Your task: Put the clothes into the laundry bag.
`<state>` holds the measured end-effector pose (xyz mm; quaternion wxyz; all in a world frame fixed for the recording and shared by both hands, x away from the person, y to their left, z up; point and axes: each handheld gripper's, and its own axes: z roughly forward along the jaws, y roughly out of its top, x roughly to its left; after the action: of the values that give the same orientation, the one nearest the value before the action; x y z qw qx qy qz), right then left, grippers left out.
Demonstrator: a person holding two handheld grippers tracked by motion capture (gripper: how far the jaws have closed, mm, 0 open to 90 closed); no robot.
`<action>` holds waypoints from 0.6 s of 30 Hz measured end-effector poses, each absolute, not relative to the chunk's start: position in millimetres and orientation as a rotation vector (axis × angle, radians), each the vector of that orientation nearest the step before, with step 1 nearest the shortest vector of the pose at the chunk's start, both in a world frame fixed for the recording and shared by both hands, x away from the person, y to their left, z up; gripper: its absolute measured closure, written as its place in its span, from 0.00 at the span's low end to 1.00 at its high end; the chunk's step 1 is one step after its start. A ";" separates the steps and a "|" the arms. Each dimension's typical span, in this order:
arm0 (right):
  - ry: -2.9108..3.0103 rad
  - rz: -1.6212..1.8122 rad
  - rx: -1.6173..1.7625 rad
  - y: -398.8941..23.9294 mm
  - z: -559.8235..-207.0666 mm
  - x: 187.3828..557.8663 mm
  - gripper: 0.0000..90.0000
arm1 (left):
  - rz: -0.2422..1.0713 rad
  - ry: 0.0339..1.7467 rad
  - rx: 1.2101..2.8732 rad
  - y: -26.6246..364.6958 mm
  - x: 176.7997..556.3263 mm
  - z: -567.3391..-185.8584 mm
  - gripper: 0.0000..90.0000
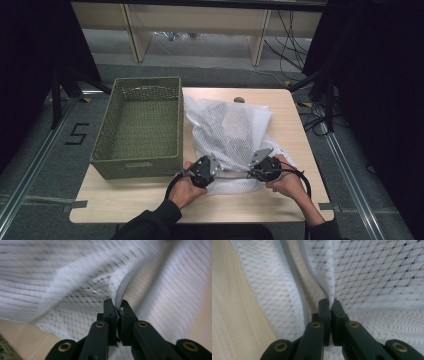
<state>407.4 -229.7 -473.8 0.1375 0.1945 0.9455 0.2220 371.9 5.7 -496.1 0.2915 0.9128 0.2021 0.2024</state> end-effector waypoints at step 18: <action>2.742 0.680 0.513 -225.1 -466.0 398.2 0.96 | 0.446 0.657 2.409 30.6 365.9 -494.0 0.94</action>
<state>398.2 -225.1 -466.0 0.1348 0.1771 0.9463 0.2346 365.9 30.6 -494.0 0.2981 0.9065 0.2474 0.1678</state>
